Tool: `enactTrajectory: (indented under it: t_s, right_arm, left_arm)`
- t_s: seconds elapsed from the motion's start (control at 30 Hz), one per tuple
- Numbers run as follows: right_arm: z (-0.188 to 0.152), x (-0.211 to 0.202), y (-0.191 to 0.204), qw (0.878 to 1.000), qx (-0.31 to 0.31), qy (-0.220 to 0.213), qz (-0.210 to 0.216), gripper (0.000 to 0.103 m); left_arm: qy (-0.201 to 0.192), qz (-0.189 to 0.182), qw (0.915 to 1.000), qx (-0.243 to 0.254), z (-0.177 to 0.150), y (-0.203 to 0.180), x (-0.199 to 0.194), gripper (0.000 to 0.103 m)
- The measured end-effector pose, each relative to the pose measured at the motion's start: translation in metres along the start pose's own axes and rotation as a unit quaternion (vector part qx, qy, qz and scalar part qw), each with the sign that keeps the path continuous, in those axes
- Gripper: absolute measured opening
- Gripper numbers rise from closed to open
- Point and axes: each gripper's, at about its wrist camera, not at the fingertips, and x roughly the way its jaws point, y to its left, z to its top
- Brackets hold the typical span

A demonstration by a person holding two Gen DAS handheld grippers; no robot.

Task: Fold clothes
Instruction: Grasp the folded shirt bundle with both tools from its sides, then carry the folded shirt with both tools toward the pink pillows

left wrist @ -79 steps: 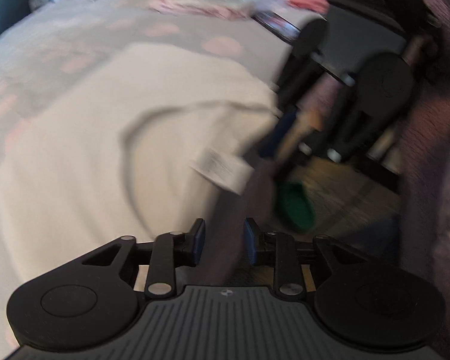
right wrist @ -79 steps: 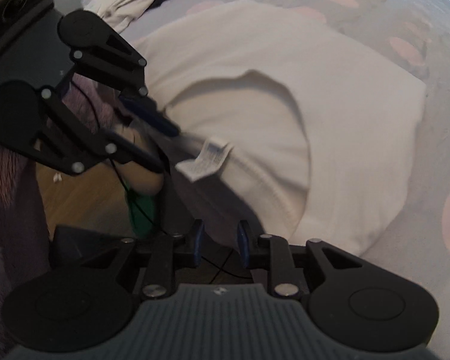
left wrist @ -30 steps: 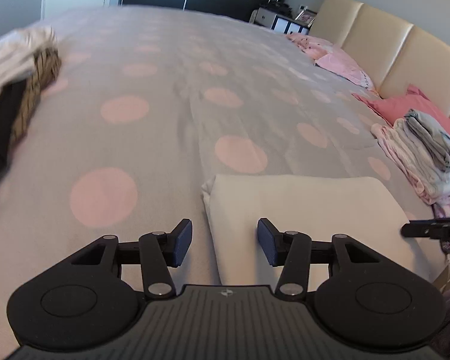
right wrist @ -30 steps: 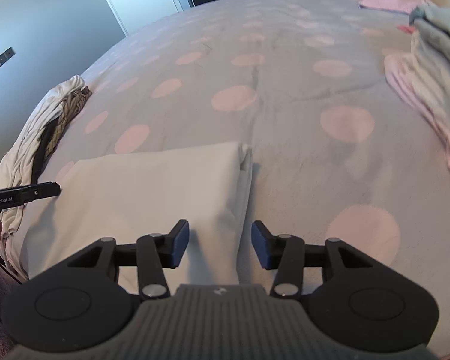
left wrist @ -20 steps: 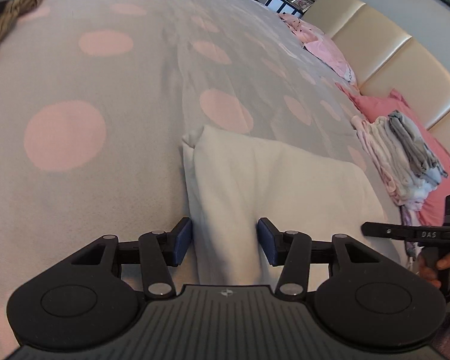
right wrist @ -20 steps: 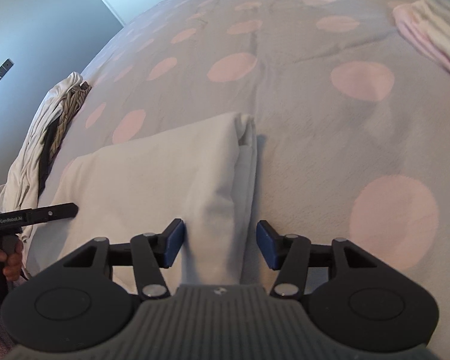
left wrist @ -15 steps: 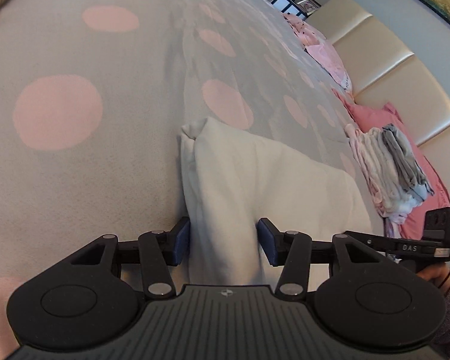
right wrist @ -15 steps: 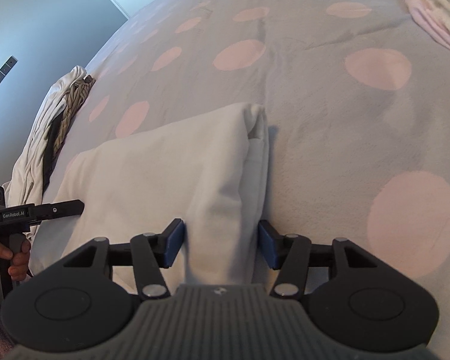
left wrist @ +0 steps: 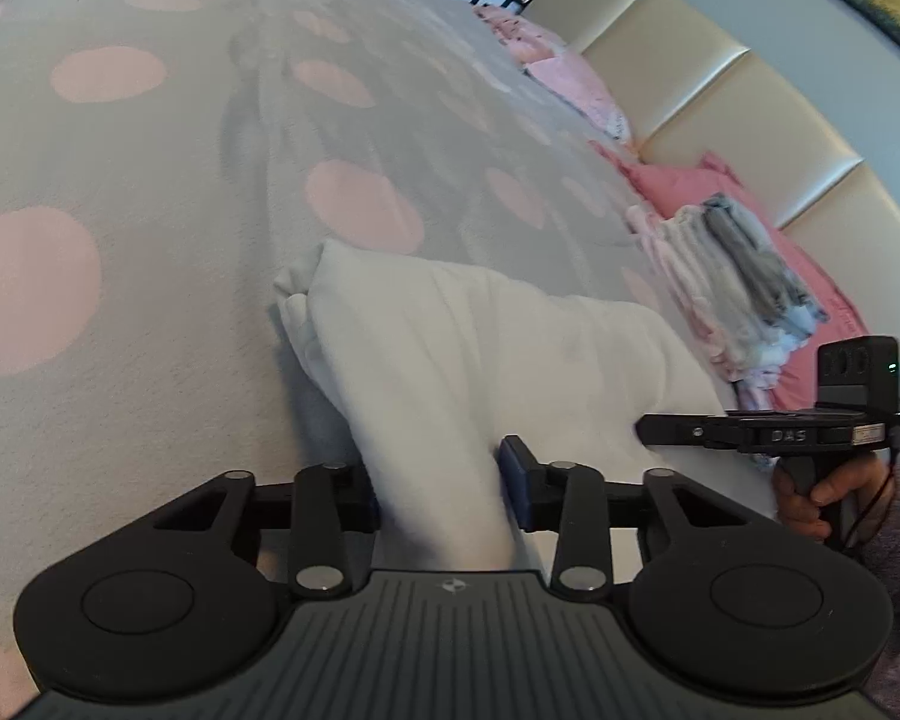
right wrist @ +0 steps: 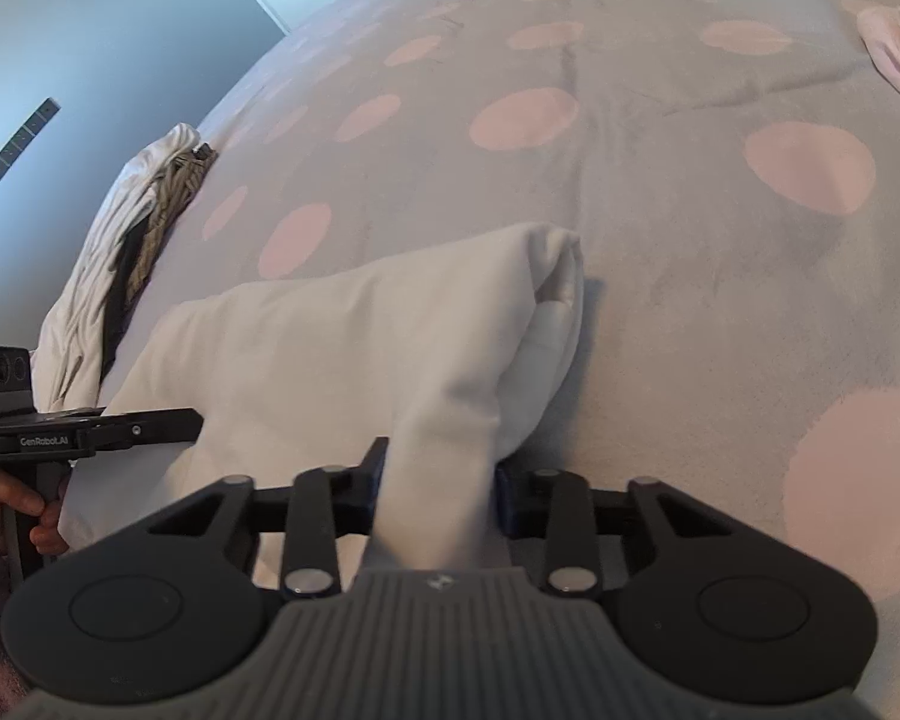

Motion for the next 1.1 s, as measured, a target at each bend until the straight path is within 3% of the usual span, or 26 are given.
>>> enactTrajectory:
  t_s: [0.3,0.47,0.77,0.9,1.1]
  right_arm:
    - [0.004,-0.029,0.011,0.999,-0.010,-0.044,0.024,0.027]
    - [0.009,-0.057,0.015,0.995,-0.010,-0.090,0.031,0.026]
    - [0.023,-0.141,0.012,0.987,-0.010,-0.156,0.039,0.026]
    - [0.044,-0.191,0.000,0.985,-0.012,-0.168,0.039,0.026]
    - [0.082,-0.274,-0.043,0.987,-0.003,-0.164,0.001,0.026]
  left_arm:
    - [-0.029,-0.001,0.9992,0.027,0.003,-0.023,-0.016,0.021]
    - [-0.062,-0.003,0.9967,0.053,0.012,-0.048,-0.028,0.020]
    - [-0.092,-0.042,0.9902,0.097,0.045,-0.124,-0.038,0.020]
    - [-0.089,-0.068,0.9888,0.099,0.068,-0.168,-0.024,0.019]
    - [-0.078,-0.113,0.9855,0.100,0.105,-0.243,0.029,0.019]
